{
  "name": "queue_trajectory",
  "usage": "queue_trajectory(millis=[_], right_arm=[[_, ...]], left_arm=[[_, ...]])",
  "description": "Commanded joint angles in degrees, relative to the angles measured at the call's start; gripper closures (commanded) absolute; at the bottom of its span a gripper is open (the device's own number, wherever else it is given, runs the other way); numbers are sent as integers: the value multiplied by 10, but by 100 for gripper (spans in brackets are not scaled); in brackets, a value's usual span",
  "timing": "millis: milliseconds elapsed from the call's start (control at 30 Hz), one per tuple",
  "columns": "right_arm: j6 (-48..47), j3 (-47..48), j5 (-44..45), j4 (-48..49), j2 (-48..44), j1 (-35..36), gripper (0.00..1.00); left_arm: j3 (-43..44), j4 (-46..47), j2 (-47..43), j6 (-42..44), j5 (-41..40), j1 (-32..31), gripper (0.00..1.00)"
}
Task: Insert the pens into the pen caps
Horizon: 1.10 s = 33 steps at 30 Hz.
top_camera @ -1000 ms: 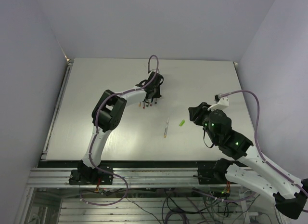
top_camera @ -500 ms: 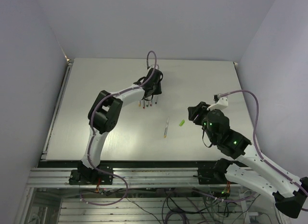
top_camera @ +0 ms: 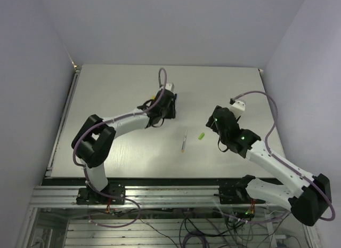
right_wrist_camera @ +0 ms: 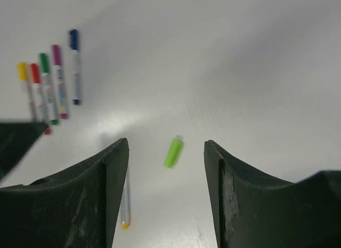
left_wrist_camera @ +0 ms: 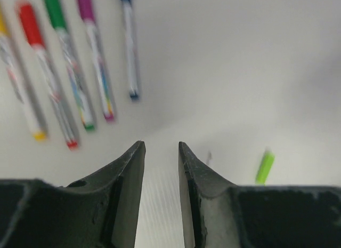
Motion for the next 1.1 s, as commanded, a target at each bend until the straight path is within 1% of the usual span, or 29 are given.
queue_trajectory(millis=[0, 67, 167, 333, 500, 533, 567, 867, 1067], right_arm=[[26, -8, -88, -12, 36, -65, 43], [30, -19, -114, -3, 53, -82, 45], [34, -32, -129, 7, 76, -84, 47], [38, -47, -156, 33, 120, -84, 49], [34, -52, -162, 46, 147, -84, 50], [33, -54, -162, 49, 149, -84, 50], [32, -57, -162, 53, 150, -84, 50], [33, -57, -159, 64, 172, -84, 52], [32, -66, -158, 72, 172, -84, 53]], left_arm=[[-67, 0, -44, 10, -12, -69, 59], [-98, 1, -60, 6, -26, -99, 60], [-138, 11, -81, -2, -44, -142, 60], [-166, 19, -84, -13, -76, -176, 60], [-163, 29, -69, -16, -81, -182, 56], [-161, 34, -66, -16, -79, -183, 47], [-159, 35, -62, -16, -77, -182, 44], [-76, -23, 6, 1, -70, -182, 46], [-48, -37, 32, 7, -71, -182, 46]])
